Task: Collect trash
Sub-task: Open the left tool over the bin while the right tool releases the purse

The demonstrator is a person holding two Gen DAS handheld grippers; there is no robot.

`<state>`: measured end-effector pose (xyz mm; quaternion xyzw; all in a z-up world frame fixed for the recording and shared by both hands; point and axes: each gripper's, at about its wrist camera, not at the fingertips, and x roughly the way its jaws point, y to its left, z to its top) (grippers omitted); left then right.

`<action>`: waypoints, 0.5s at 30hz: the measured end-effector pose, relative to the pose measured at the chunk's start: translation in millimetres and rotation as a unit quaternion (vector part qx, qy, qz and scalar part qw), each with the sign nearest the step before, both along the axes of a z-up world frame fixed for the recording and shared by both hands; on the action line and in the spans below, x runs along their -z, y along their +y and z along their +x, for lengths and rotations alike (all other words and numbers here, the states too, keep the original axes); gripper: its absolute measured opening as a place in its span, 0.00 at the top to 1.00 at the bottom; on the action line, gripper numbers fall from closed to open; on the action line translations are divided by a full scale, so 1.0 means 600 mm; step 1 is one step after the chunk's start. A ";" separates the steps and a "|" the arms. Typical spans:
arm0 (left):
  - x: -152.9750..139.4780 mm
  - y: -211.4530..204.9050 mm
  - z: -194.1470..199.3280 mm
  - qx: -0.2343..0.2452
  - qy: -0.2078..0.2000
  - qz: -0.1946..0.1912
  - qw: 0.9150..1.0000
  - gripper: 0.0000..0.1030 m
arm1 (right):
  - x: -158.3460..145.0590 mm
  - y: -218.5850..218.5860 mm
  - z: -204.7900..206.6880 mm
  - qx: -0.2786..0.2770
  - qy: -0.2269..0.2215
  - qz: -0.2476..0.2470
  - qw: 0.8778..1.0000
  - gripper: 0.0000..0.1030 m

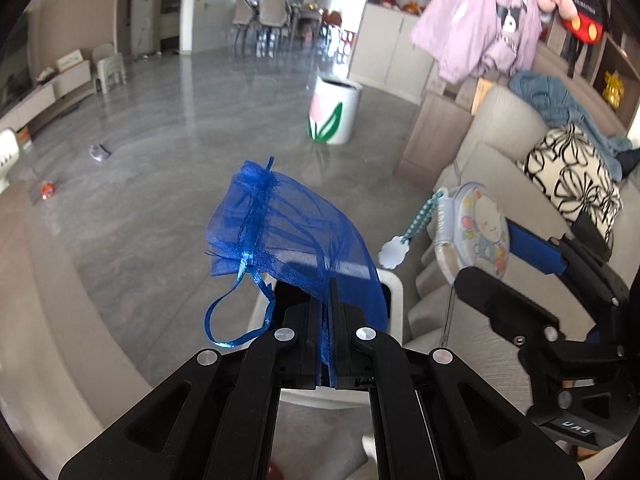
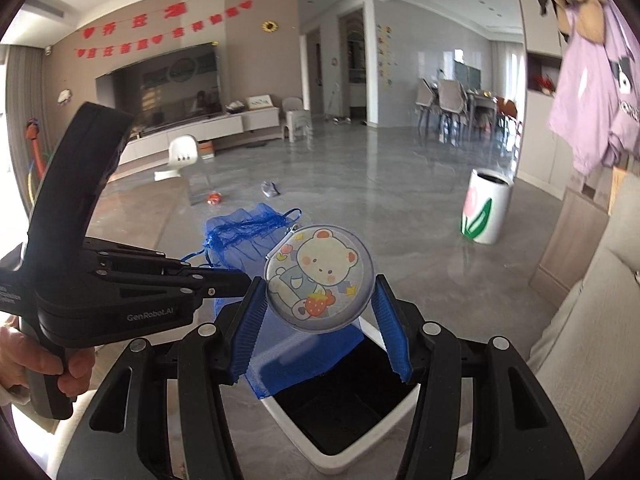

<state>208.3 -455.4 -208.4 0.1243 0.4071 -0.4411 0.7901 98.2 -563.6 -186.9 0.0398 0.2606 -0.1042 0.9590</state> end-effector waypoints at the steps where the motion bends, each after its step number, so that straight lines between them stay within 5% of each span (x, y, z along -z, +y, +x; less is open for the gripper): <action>1: 0.005 -0.006 0.001 0.004 0.003 0.007 1.000 0.86 | 0.004 -0.008 -0.004 0.003 0.003 0.001 1.000 0.47; 2: 0.015 -0.018 0.003 0.008 0.006 0.020 1.000 0.74 | 0.007 -0.015 -0.006 0.006 0.006 0.002 1.000 0.47; 4: 0.036 -0.031 0.008 -0.004 -0.011 0.044 0.999 0.12 | 0.019 -0.027 -0.007 0.014 0.014 0.006 1.000 0.47; 6: 0.042 -0.029 0.008 -0.020 -0.040 0.048 0.998 0.09 | 0.027 -0.034 -0.005 0.020 0.021 0.009 1.000 0.47; 15: 0.041 -0.026 0.025 -0.040 -0.056 0.059 0.996 0.09 | 0.053 -0.046 -0.001 0.025 0.034 0.026 0.999 0.47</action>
